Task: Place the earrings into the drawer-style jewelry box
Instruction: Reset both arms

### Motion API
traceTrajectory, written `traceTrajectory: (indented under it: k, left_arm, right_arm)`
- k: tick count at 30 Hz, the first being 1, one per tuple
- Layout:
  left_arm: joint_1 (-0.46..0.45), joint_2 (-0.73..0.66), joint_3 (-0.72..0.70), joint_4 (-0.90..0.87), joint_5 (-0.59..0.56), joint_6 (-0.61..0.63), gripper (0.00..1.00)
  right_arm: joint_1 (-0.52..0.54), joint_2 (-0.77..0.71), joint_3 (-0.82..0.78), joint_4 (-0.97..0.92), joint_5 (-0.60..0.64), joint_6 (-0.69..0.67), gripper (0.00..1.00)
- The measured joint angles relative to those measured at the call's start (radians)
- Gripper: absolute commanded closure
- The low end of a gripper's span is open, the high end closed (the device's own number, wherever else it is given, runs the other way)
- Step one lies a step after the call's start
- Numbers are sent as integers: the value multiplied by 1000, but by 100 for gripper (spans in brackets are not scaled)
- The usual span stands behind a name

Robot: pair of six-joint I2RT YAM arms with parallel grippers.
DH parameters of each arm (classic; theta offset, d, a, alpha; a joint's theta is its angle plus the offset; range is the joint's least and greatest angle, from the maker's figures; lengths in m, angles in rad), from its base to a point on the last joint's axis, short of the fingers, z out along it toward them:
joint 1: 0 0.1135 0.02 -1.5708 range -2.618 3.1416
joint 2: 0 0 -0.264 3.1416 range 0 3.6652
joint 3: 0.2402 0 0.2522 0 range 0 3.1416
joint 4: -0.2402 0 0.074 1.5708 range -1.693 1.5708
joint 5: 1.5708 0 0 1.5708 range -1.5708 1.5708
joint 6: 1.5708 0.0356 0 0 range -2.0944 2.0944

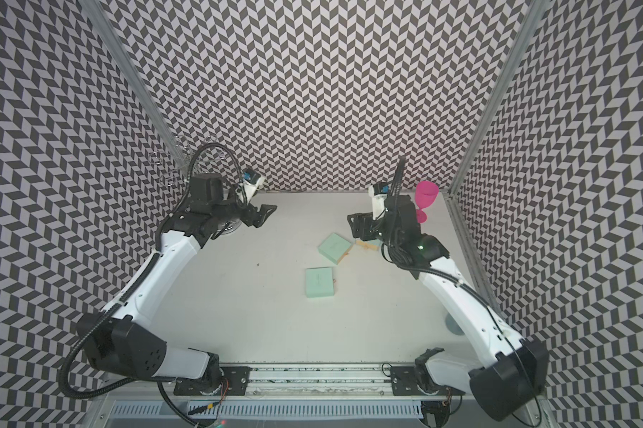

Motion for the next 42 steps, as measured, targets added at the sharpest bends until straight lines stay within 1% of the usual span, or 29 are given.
traceTrajectory:
  k: [3,5,8,11,13,17,19,21,28,31,33,36,39,42]
  left_arm:
    - [53,-82,-111,126,-30,-127,0]
    - [74,-140,-209,213,-54,-178,0]
    - [105,-211,-347,315,-100,-241,0]
    - [124,-261,-479,417,-143,-254,0]
    - [137,-297,-594,489,-161,-246,0]
    - [155,-332,-845,665,-180,-241,0]
    - [157,-319,-943,769,-186,-245,0]
    - [161,-271,-1028,914,-194,-259,0]
    - [178,-26,-1125,1306,-194,-258,0]
    - [184,76,-1151,1464,-195,-258,0]
    - [187,134,-1173,1564,-196,-259,0]
    - [187,150,-1182,1602,-196,-258,0]
    - [188,150,-1183,1666,-195,-259,0]
    - [190,149,-1182,1680,-198,-262,0]
  right_arm:
    - [-2,-93,-87,81,59,-29,1]
    - [-3,-132,-145,114,81,-49,1]
    - [-6,-166,-203,115,101,-58,1]
    - [-8,-225,-286,145,87,-66,1]
    - [-9,-302,-376,178,68,-66,1]
    - [-12,-441,-526,241,81,-66,1]
    - [-13,-475,-575,272,102,-69,1]
    - [-13,-495,-627,314,134,-71,1]
    - [-23,-544,-843,512,283,-110,1]
    - [-59,-541,-946,645,344,-129,1]
    - [-106,-510,-1014,750,362,-140,1]
    - [-201,-412,-1074,906,355,-144,1]
    - [-297,-219,-1079,1067,320,-146,1]
    - [-347,-4,-1056,1234,270,-164,1]
